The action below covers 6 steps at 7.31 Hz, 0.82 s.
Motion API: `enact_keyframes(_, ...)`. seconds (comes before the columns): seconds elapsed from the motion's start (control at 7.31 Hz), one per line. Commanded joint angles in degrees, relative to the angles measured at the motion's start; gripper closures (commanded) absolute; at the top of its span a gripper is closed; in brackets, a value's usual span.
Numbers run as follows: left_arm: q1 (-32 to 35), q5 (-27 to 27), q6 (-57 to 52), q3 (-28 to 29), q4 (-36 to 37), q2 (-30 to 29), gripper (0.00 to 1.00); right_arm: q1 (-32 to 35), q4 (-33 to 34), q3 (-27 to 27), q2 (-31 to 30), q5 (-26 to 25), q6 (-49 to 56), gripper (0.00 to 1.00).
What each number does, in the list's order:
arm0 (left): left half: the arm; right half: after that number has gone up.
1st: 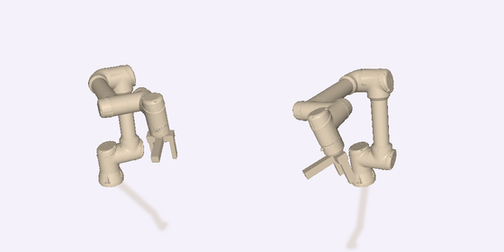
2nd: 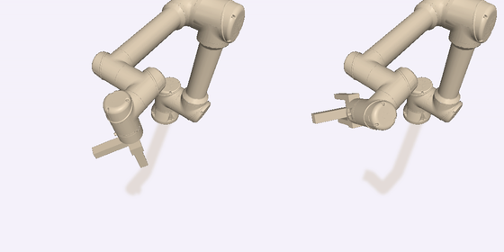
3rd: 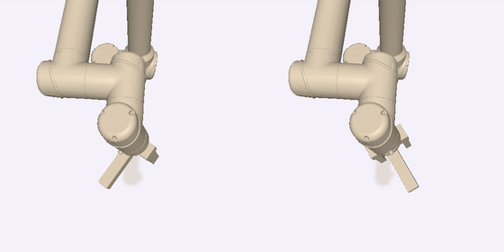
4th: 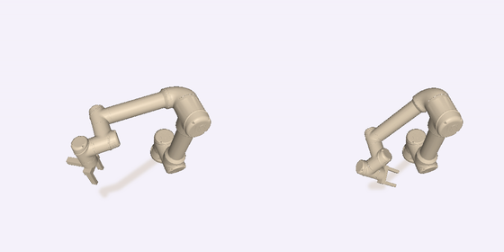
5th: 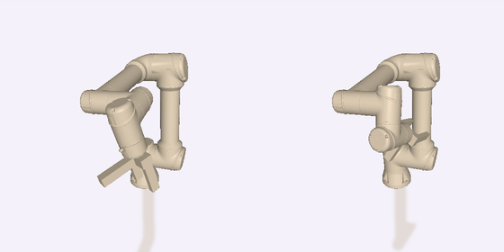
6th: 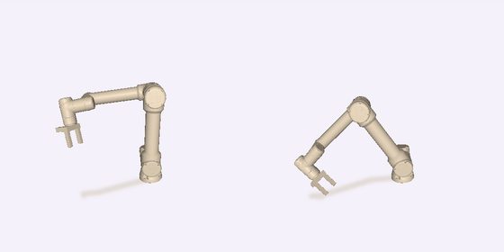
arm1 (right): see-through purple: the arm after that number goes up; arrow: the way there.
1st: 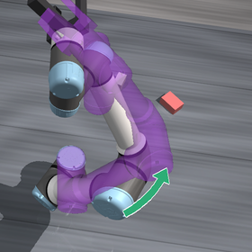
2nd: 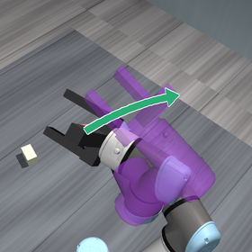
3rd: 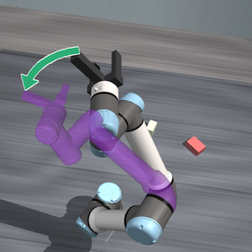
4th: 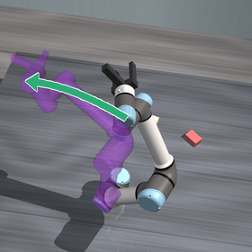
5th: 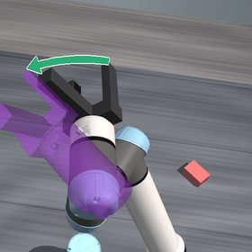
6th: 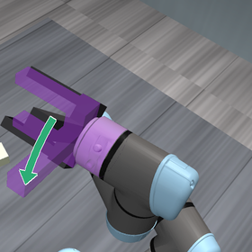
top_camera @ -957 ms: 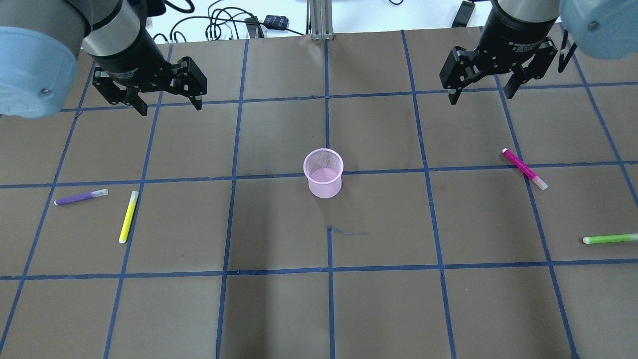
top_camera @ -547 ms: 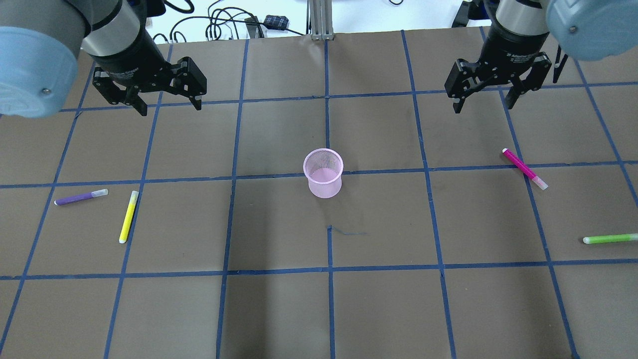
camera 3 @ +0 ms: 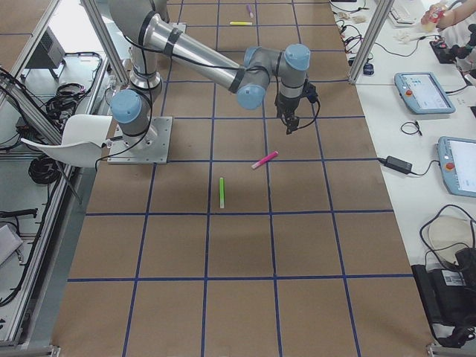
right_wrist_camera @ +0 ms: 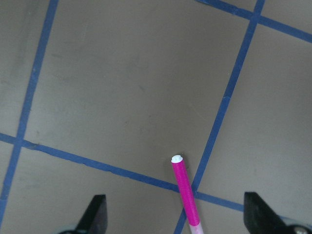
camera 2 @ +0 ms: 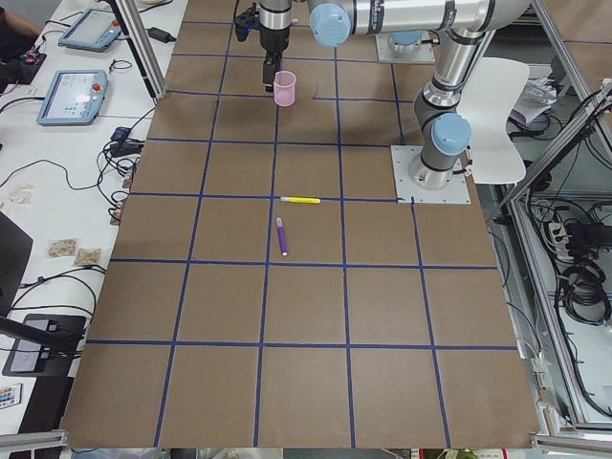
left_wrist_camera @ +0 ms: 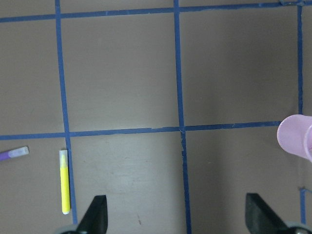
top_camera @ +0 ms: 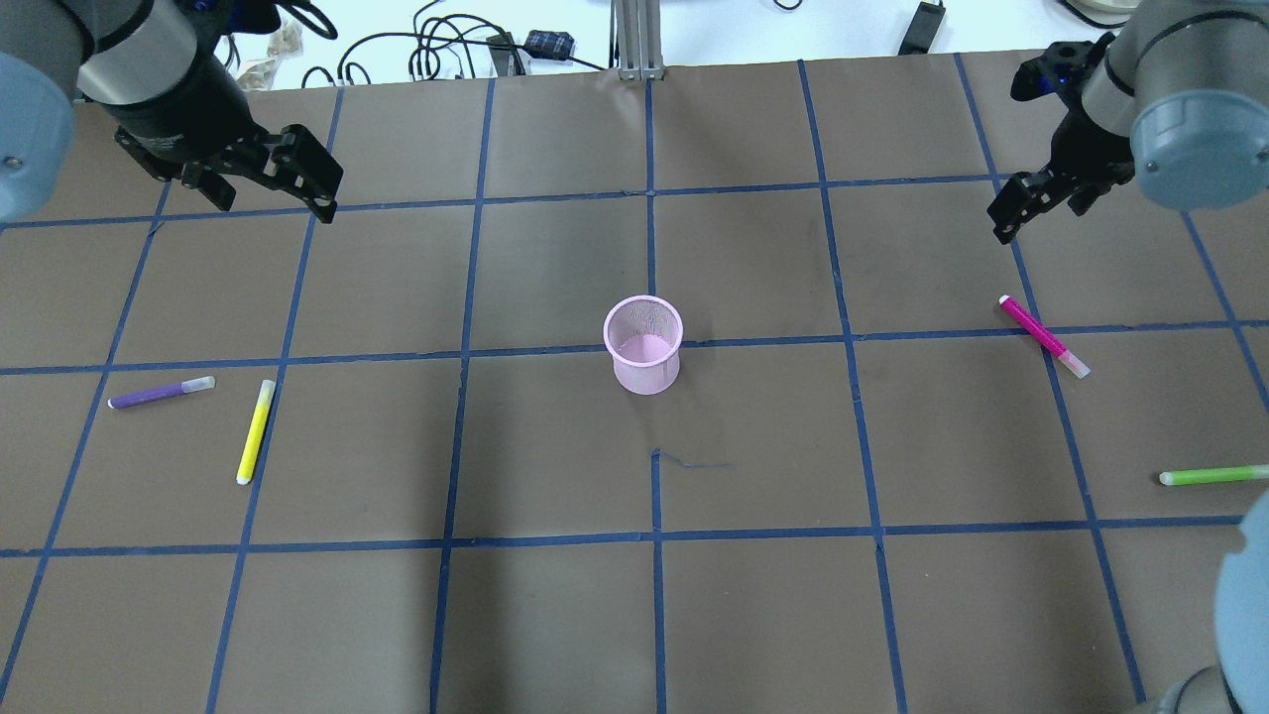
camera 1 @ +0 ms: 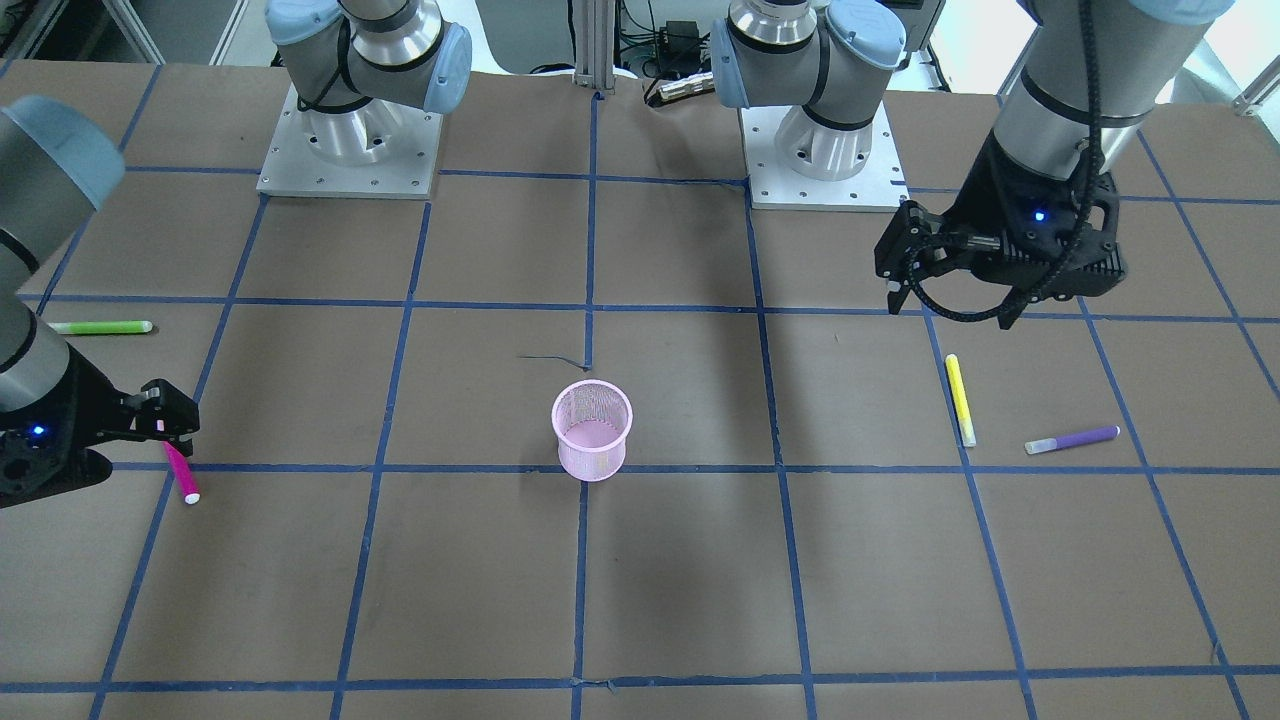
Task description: Insert purple and pink pens into pink cup
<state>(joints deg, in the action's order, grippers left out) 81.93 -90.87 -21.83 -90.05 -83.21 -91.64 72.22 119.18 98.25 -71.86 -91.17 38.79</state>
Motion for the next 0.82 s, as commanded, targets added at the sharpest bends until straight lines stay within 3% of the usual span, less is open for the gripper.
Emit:
enact_keyframes(0.0,-6.6,-0.3,-19.3,-0.1,-3.4,1.4,0.00,-2.3,13.3,9.6,1.4,0.3,8.0,0.00)
enact_keyframes(0.27,-15.6,-0.8,-35.8,0.0,-8.3,2.4,0.00,-2.5,22.5,11.7,5.0,0.0,15.2,0.00)
enact_keyframes(0.55,-26.1,-0.8,-49.5,-0.5,-9.2,2.2,0.00,-2.5,22.0,12.0,6.5,-0.1,17.1,0.05)
enact_keyframes(0.68,-30.6,-0.8,-51.1,-1.4,-9.0,1.4,0.00,-2.5,22.0,12.1,6.6,0.0,17.1,0.08)
